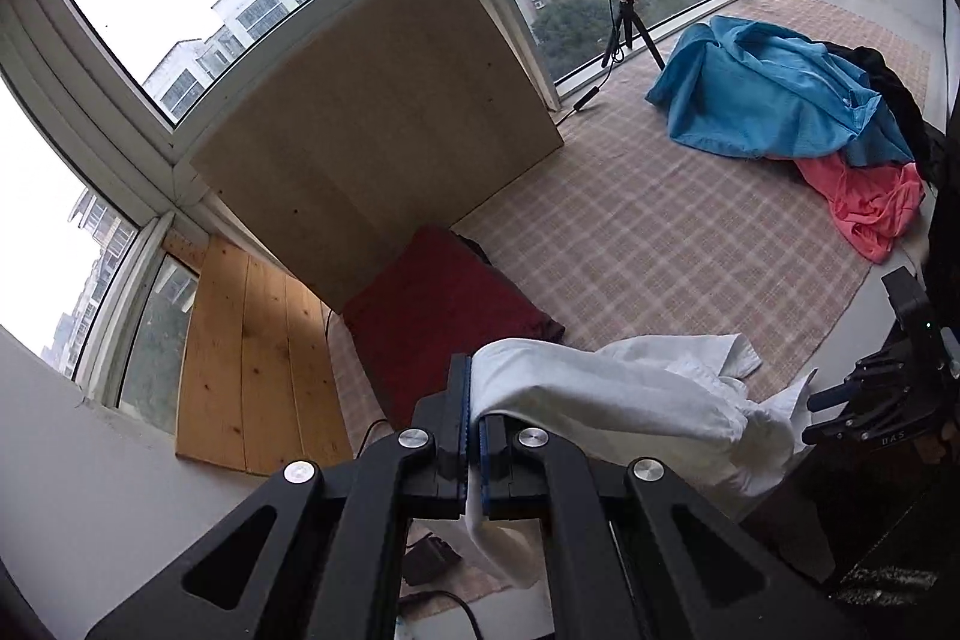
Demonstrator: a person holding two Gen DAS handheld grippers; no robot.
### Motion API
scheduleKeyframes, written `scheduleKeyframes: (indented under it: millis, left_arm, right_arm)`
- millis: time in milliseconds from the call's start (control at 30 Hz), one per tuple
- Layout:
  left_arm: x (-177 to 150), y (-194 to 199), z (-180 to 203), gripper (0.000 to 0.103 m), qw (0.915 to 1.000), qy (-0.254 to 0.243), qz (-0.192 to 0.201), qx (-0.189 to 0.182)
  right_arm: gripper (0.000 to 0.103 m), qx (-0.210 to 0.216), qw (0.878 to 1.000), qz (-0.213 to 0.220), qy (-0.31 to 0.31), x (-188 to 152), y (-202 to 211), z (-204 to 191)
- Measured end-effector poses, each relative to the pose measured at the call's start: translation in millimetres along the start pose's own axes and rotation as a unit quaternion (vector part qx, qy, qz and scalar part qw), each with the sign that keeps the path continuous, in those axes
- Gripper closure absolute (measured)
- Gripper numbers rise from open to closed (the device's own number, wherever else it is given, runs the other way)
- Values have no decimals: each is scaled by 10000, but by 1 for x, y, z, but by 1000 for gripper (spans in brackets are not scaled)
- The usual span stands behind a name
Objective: Fold clothes
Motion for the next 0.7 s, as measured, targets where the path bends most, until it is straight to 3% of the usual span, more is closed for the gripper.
scheduleKeyframes:
  millis: [233,533,700]
  left_arm:
    - [-10,-7,-20,101,9999,122,-69,61]
    - [-21,-12,-41,101,9994,313,-126,123]
    - [-26,-14,-44,101,9994,246,-145,206]
  right_arm:
    - [60,198,9988,-445,13,-8,-32,-18]
    - [60,186,9977,-105,647,7,-18,-56]
    - [62,100,9978,-314,568,7,-42,-47]
Point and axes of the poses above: each gripper's, at about its wrist camera, not at the fingertips, and y roughly against the way its jaws point, z to its right, x to its top, the point moved 8 cm from there along -y, roughly the way its jaws point, and after that the axes turned 15 degrees about y, right-handed, at the moved point
